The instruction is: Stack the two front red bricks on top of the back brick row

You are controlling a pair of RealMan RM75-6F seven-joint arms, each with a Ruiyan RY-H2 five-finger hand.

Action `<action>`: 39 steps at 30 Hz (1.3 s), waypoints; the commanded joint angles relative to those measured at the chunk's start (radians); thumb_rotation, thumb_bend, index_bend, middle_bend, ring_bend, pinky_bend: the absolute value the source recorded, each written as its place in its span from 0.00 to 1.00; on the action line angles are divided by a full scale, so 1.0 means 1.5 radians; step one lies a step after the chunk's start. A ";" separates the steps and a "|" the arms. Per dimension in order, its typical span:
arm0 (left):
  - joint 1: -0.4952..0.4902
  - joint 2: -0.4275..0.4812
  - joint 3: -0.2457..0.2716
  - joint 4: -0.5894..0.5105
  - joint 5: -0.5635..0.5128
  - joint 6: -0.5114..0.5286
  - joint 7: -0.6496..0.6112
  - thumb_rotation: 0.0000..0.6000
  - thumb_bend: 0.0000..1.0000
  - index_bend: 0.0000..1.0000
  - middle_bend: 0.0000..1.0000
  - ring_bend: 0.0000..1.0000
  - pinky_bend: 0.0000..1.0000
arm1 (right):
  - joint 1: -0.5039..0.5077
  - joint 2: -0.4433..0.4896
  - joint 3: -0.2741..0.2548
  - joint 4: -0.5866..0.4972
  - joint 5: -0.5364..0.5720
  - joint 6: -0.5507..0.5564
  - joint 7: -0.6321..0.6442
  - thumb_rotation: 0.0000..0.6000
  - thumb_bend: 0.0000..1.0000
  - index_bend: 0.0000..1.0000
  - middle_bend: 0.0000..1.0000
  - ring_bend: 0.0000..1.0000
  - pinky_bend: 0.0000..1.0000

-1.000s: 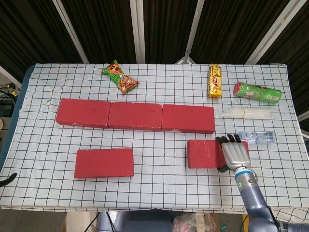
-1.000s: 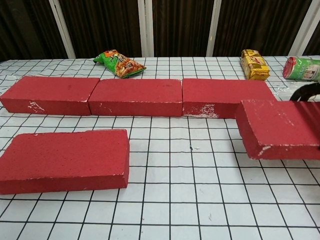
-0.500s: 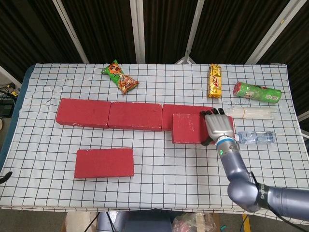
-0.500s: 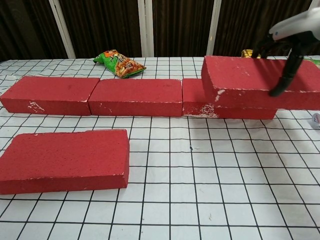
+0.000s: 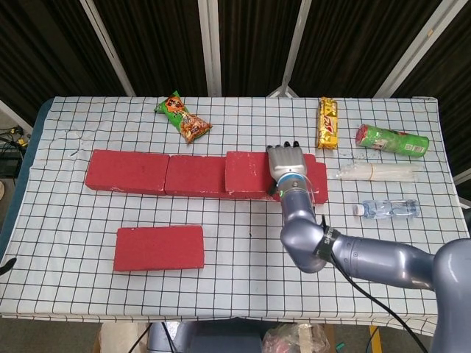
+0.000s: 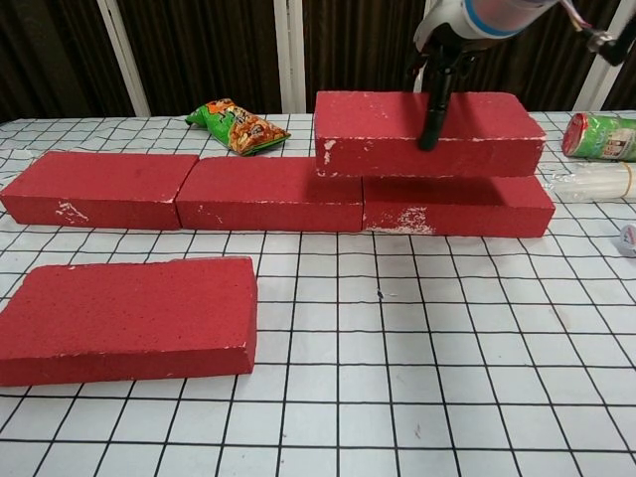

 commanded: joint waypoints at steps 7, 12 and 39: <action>-0.001 0.005 -0.006 0.005 -0.013 -0.005 -0.013 1.00 0.00 0.05 0.00 0.00 0.01 | 0.054 -0.071 0.047 0.112 0.103 -0.002 -0.086 1.00 0.13 0.31 0.29 0.09 0.00; -0.001 0.007 -0.009 0.008 -0.021 -0.007 -0.018 1.00 0.00 0.05 0.00 0.00 0.01 | 0.061 -0.103 0.062 0.152 0.104 -0.003 -0.108 1.00 0.13 0.31 0.29 0.09 0.00; 0.005 0.006 -0.018 0.008 -0.047 0.010 -0.010 1.00 0.00 0.05 0.00 0.00 0.01 | 0.037 -0.204 0.118 0.309 0.073 -0.040 -0.195 1.00 0.13 0.31 0.29 0.09 0.00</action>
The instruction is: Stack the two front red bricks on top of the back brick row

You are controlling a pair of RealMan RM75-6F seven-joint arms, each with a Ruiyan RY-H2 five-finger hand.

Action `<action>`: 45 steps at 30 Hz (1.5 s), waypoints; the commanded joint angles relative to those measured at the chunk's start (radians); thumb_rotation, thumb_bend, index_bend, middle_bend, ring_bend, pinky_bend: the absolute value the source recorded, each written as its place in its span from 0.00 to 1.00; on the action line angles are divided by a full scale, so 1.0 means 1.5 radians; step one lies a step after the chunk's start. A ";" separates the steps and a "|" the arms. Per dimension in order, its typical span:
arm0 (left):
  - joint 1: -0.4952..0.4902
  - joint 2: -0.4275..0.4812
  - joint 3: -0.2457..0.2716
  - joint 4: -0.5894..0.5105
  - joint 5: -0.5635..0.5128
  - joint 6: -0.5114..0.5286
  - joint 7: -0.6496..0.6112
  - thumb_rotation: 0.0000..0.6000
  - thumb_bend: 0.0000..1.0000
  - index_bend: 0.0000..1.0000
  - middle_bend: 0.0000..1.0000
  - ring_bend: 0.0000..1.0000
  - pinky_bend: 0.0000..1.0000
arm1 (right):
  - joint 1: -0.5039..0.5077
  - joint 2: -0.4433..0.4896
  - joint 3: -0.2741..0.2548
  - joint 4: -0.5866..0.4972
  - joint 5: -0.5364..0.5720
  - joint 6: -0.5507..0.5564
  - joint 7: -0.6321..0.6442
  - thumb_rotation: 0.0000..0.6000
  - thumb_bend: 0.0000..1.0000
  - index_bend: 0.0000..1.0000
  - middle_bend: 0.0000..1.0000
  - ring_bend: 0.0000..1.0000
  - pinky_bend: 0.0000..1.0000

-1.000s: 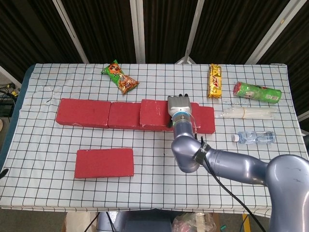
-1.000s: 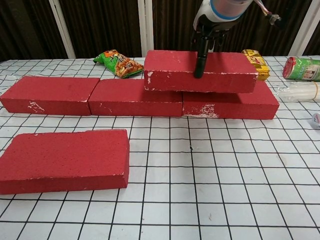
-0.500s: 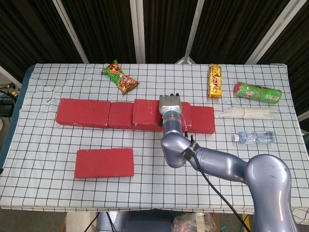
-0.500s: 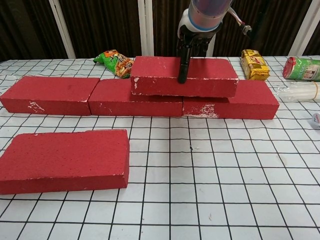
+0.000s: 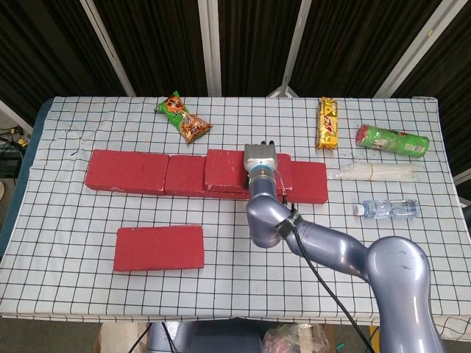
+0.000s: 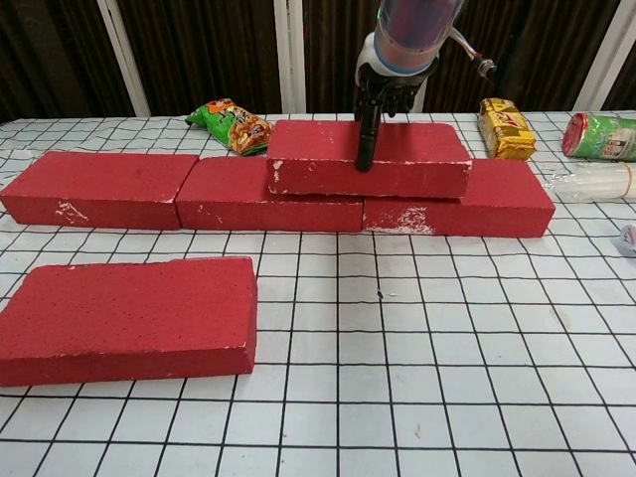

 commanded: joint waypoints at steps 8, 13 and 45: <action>0.001 0.000 0.001 -0.002 0.002 0.002 0.002 1.00 0.00 0.05 0.00 0.00 0.01 | -0.015 -0.004 0.022 -0.003 -0.004 0.009 -0.020 1.00 0.13 0.31 0.29 0.09 0.00; 0.003 0.001 0.001 -0.003 0.001 0.004 0.001 1.00 0.00 0.05 0.00 0.00 0.01 | -0.020 -0.013 0.033 0.005 -0.008 0.008 -0.023 1.00 0.13 0.31 0.28 0.09 0.00; 0.006 0.002 0.000 -0.004 -0.003 0.008 0.004 1.00 0.00 0.05 0.00 0.00 0.01 | -0.043 -0.020 0.065 0.000 -0.033 0.016 -0.033 1.00 0.13 0.24 0.14 0.00 0.00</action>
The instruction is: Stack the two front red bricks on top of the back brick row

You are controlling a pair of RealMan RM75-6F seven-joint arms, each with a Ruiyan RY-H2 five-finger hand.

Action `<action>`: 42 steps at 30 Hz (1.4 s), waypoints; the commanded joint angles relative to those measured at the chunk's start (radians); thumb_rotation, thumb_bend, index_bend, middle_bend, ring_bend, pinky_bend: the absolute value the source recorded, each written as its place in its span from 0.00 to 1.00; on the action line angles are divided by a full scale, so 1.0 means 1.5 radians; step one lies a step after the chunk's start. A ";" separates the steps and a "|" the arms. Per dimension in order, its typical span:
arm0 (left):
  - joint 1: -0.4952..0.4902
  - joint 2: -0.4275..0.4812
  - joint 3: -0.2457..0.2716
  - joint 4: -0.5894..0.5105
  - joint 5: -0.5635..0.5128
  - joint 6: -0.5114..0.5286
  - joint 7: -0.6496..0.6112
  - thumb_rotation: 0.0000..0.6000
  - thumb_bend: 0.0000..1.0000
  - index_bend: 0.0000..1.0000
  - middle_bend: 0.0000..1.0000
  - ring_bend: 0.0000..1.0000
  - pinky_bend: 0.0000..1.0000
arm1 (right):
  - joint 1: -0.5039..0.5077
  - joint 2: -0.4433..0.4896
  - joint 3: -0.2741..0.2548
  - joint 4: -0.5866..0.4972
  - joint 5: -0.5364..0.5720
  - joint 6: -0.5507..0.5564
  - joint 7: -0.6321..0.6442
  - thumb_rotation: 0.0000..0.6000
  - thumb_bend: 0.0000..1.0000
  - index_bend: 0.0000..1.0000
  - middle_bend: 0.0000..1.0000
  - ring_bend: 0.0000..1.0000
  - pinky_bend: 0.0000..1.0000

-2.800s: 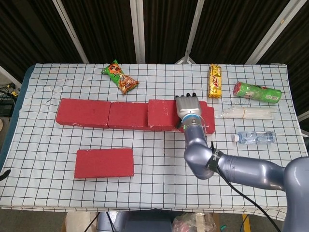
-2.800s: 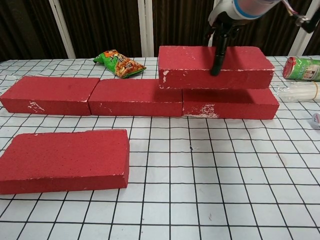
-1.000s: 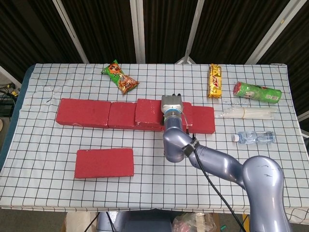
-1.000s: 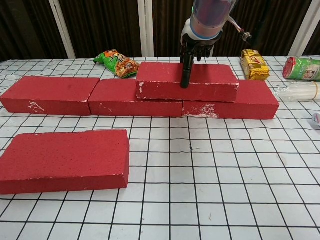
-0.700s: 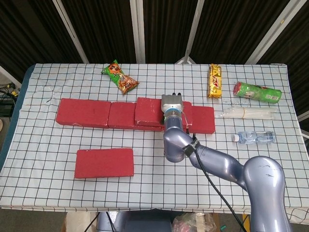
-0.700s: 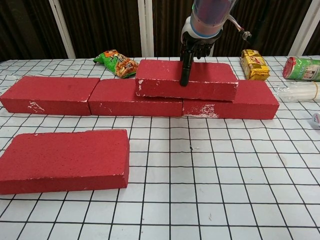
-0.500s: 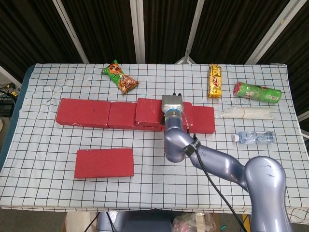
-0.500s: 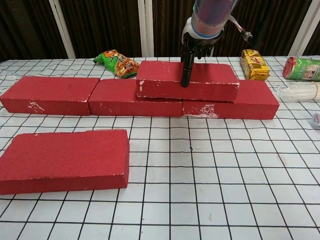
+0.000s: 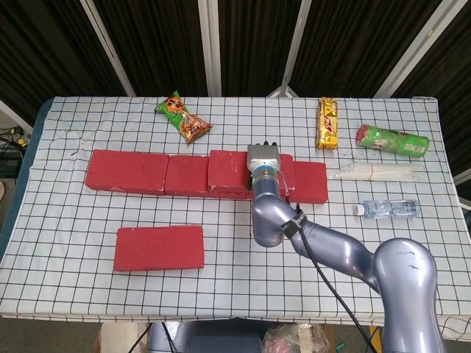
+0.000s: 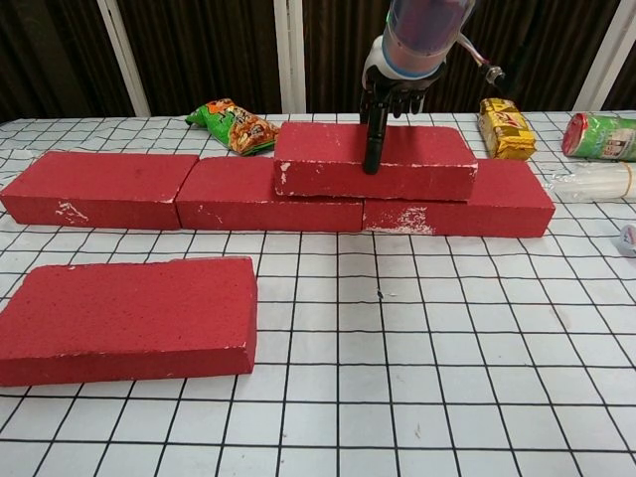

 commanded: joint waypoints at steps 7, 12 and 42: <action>0.000 0.000 0.000 0.000 -0.002 -0.001 0.001 1.00 0.00 0.05 0.00 0.00 0.01 | 0.000 -0.007 0.003 0.008 0.002 0.000 -0.007 1.00 0.13 0.20 0.07 0.00 0.00; 0.000 0.001 -0.001 0.000 -0.004 -0.001 0.001 1.00 0.00 0.06 0.00 0.00 0.01 | 0.000 -0.009 0.007 0.010 0.001 0.001 -0.009 1.00 0.13 0.16 0.03 0.00 0.00; 0.000 0.006 0.002 0.006 0.012 -0.006 -0.020 1.00 0.00 0.06 0.00 0.00 0.01 | -0.111 0.152 0.044 -0.277 -0.094 0.070 0.106 1.00 0.13 0.04 0.00 0.00 0.00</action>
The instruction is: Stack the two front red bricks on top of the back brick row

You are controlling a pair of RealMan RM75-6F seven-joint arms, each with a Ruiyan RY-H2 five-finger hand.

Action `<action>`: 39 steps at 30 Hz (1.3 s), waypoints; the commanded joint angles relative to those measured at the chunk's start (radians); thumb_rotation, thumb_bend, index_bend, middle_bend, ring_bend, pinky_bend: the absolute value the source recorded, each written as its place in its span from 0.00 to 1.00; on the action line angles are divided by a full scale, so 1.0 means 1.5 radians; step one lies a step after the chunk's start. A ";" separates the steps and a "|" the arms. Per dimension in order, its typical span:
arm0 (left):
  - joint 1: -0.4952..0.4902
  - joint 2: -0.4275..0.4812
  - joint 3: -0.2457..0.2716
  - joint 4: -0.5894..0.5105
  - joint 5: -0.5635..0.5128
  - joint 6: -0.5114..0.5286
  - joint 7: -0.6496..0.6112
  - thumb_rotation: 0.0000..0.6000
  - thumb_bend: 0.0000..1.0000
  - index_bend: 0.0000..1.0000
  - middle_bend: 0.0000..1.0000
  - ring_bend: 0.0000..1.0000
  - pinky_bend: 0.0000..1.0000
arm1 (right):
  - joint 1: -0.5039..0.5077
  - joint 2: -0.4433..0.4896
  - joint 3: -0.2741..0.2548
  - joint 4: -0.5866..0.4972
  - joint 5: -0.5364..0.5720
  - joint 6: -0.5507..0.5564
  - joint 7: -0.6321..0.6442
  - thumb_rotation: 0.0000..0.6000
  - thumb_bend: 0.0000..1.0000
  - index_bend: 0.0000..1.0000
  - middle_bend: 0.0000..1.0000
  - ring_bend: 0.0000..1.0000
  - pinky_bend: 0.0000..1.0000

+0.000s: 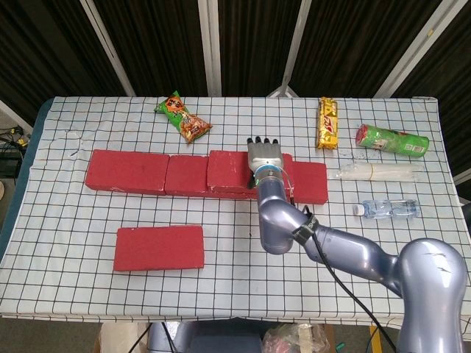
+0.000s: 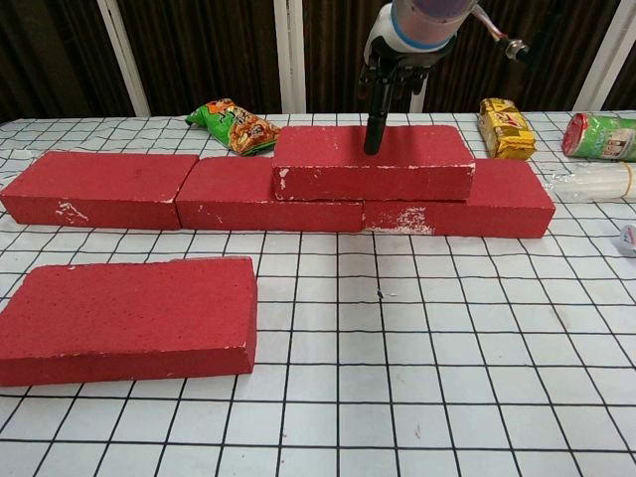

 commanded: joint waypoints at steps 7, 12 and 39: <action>-0.003 0.002 0.020 -0.005 0.042 -0.007 -0.008 1.00 0.00 0.06 0.00 0.00 0.01 | -0.265 0.246 -0.034 -0.365 -0.257 0.014 0.244 1.00 0.13 0.04 0.00 0.00 0.00; -0.002 0.004 0.038 -0.007 0.091 -0.004 -0.022 1.00 0.00 0.06 0.00 0.00 0.01 | -0.472 0.346 -0.061 -0.479 -0.485 -0.028 0.463 1.00 0.13 0.04 0.00 0.00 0.00; -0.051 -0.093 0.071 -0.018 0.264 0.009 0.042 1.00 0.00 0.05 0.00 0.00 0.00 | -0.889 0.261 -0.416 -0.383 -1.296 0.309 0.720 1.00 0.13 0.04 0.00 0.00 0.00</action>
